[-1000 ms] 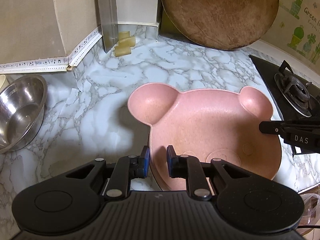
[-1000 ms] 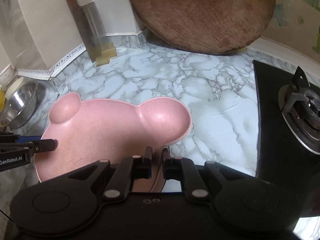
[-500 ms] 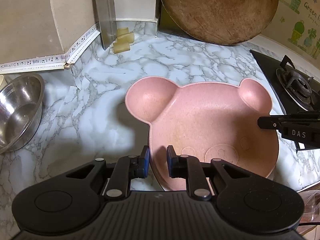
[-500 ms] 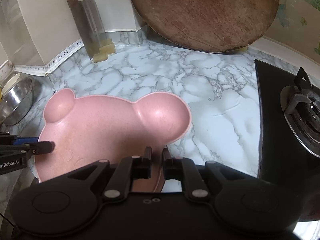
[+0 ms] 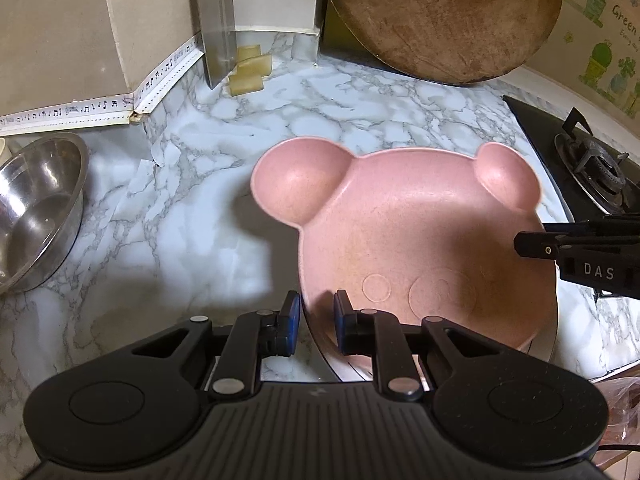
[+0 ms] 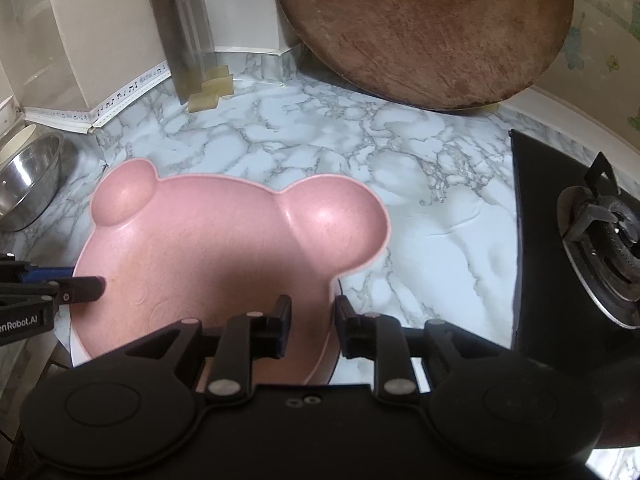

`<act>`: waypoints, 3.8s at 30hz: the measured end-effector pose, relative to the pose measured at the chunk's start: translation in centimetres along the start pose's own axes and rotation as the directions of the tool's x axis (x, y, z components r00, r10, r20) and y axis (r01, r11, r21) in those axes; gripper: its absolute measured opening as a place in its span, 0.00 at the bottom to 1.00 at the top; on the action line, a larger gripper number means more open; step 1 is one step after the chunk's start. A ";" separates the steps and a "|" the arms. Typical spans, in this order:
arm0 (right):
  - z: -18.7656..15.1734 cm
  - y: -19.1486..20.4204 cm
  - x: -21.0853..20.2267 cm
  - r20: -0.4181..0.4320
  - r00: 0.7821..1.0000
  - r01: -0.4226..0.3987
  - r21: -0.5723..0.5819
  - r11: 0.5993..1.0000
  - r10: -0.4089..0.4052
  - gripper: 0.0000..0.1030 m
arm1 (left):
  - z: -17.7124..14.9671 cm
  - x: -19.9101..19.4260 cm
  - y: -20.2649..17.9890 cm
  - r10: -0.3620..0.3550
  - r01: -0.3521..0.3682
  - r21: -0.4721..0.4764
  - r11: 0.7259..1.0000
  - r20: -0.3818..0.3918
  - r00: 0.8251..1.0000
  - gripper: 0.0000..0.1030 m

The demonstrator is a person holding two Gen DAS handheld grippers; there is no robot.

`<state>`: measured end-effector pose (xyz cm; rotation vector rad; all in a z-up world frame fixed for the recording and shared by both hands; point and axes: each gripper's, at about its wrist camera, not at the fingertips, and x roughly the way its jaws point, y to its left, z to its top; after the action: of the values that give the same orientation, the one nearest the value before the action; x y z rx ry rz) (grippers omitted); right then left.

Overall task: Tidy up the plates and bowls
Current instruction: 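Lower the pink bear-shaped plate onto the counter and open both grippers, then move both open grippers over to the large steel bowl, then close both grippers on the rim of the large steel bowl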

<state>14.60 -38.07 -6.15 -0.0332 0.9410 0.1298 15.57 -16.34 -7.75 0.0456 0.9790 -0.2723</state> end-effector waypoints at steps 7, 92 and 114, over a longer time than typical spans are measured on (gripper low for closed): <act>-0.3 -0.4 -1.0 0.016 1.000 -0.002 0.025 1.000 0.002 0.35 | -0.1 -0.2 0.3 -0.014 0.014 -0.005 1.000 0.006 1.000 0.18; 14.1 27.9 9.0 -0.075 0.966 -0.254 -0.133 0.958 0.246 0.76 | 7.8 -3.2 34.3 0.253 -0.264 -0.442 0.857 -0.085 0.964 0.64; 13.8 28.7 10.7 -0.153 0.943 -0.314 -0.120 0.942 0.295 0.31 | 6.6 -0.5 34.0 0.248 -0.295 -0.392 0.871 -0.168 0.954 0.27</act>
<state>28.34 -7.43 -5.84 -0.0276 1.0654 0.4887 29.09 15.48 -6.54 -0.1903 1.1120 0.2053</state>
